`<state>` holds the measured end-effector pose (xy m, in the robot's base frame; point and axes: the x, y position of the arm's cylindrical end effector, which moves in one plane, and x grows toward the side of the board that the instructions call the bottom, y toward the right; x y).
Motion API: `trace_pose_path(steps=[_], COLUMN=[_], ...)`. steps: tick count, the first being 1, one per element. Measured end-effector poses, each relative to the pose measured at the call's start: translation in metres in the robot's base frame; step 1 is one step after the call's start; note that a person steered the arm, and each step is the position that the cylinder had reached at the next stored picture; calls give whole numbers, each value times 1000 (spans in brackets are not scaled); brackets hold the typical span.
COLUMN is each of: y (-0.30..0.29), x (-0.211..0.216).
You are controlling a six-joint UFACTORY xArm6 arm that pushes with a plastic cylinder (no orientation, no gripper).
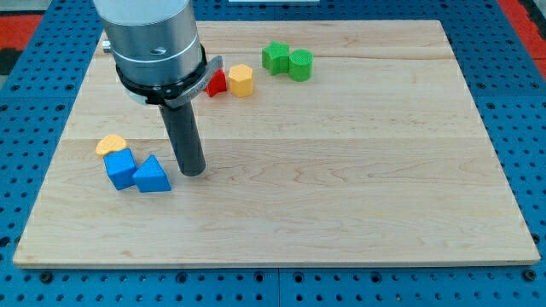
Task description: Move the yellow hexagon slightly down
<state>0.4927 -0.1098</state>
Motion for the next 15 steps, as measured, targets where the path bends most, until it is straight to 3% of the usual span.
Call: trace_pose_path(steps=[1,2,4,6,7,9,11,15], y=[-29,-18,111,131,137,63,54,34], x=[0,-19,-130,-144,-177,-183,-126,-128])
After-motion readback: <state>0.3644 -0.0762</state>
